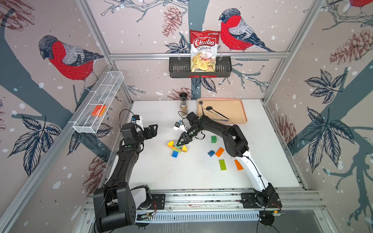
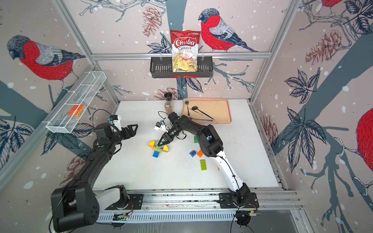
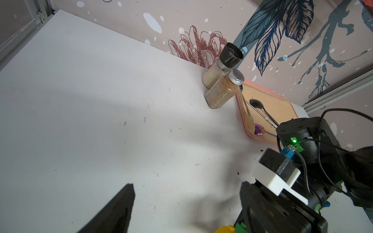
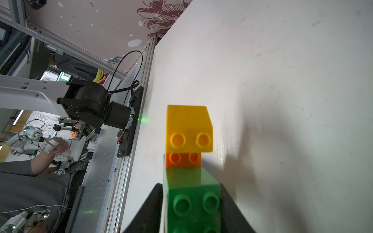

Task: Assemble a fork with lego
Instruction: Adjust the lego brick at the center of the board.

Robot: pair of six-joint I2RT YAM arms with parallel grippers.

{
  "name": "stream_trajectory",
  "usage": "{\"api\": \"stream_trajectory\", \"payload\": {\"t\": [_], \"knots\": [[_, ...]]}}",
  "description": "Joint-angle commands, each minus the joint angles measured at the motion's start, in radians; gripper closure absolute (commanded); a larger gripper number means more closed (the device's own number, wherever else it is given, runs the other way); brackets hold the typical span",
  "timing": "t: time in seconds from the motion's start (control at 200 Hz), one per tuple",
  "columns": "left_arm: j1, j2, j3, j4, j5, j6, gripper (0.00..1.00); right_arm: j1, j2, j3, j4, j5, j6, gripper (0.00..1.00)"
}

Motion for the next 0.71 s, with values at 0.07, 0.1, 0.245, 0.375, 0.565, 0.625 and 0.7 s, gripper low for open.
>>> {"api": "stream_trajectory", "payload": {"t": [0.07,0.1,0.245,0.375,0.565,0.625,0.7], "knots": [[0.001,0.018,0.015,0.012,0.023,0.012,0.18,-0.012,0.018,0.017,0.010,-0.007,0.051,0.52],[0.002,0.021,0.015,0.014,0.025,0.013,0.18,-0.012,0.022,0.023,0.012,-0.003,0.055,0.51],[0.002,0.043,0.018,0.014,0.040,0.019,0.18,-0.020,0.038,0.039,0.037,0.046,0.117,0.48],[0.003,0.066,0.027,0.005,0.056,0.030,0.17,-0.034,0.039,0.036,0.073,0.121,0.184,0.48],[0.003,0.087,0.052,-0.011,0.094,0.060,0.14,-0.062,-0.036,-0.055,0.185,0.226,0.266,0.46],[0.003,0.081,0.050,-0.003,0.103,0.062,0.12,-0.068,-0.065,-0.081,0.209,0.261,0.281,0.45],[0.002,0.069,0.033,0.034,0.114,0.041,0.09,-0.073,-0.116,-0.131,0.246,0.307,0.289,0.42]]}}
